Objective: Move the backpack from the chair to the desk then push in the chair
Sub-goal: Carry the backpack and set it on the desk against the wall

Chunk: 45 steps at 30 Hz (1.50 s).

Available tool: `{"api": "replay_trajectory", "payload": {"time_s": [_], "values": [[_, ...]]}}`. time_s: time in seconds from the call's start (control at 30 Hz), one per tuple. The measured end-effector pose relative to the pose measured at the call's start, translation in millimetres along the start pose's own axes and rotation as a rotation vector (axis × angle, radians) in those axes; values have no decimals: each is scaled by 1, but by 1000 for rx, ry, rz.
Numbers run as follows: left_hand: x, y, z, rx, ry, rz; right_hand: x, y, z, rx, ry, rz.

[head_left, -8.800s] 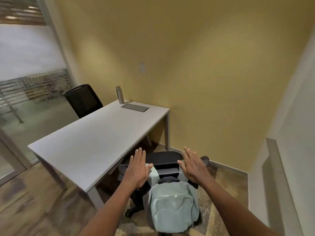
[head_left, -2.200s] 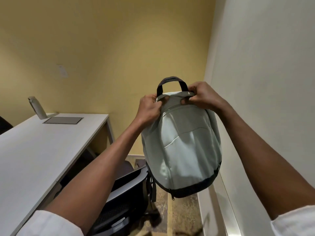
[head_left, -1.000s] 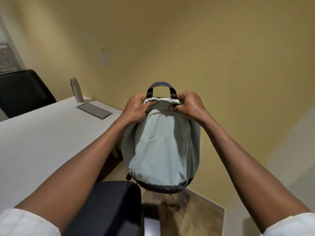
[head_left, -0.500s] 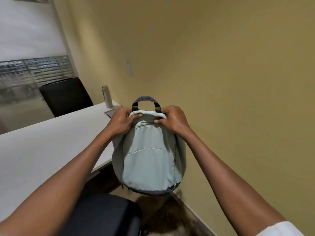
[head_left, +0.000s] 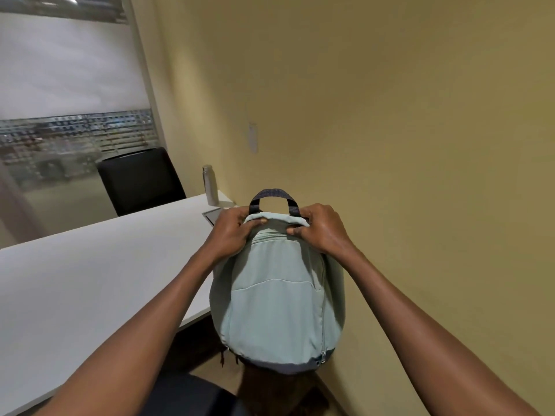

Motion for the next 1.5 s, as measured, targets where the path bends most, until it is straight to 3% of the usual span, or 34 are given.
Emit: {"api": "replay_trajectory", "payload": {"time_s": [0.67, 0.9, 1.13, 1.3, 1.5], "values": [[-144, 4, 92, -254, 188, -173, -167, -78, -41, -232, 59, 77], [-198, -7, 124, -322, 303, -371, -232, -104, -48, -283, 54, 42], [-226, -33, 173, -265, 622, -451, -288, -147, -60, -339, -37, 19], [-201, -50, 239, 11, 879, -382, -317, -182, -58, -472, -138, 31], [-184, -55, 298, 117, 1062, -504, -359, -202, -65, -649, -315, 16]]}}
Point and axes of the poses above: each hand's wrist, its own x-axis away from the middle knuckle, its own y-axis out of the back of the hand, z = x × y, the point moved 1 cm from there along -x, towards the middle knuckle, and after that the axes turned 5 degrees about x, right-handed, at the moved point
